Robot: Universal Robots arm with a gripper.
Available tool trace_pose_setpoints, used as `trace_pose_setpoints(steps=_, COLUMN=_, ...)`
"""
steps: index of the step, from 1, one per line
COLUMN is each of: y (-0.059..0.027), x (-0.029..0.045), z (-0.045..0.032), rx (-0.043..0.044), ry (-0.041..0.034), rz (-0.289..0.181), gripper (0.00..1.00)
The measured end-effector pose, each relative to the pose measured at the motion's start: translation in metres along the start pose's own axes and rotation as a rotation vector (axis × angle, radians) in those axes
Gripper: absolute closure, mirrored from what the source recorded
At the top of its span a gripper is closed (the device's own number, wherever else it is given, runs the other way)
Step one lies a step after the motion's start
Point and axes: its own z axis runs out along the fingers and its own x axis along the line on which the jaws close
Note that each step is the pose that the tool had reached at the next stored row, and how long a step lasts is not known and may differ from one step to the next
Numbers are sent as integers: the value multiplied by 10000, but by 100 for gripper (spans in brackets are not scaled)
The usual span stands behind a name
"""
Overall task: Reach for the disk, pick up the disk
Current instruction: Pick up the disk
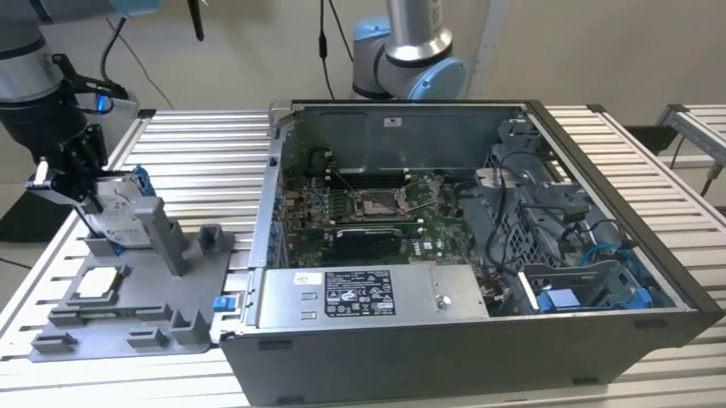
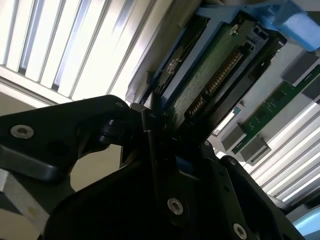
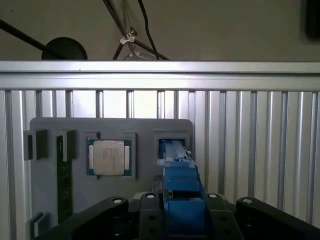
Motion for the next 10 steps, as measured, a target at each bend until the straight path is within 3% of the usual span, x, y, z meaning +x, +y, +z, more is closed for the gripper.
trace_pose_setpoints(steps=5, y=0, x=0, z=-10, rx=7, ry=-3, rz=0, gripper=100)
trace_pose_setpoints(steps=10, y=1, x=-1, z=-85, rx=2, ry=15, rz=1, gripper=100)
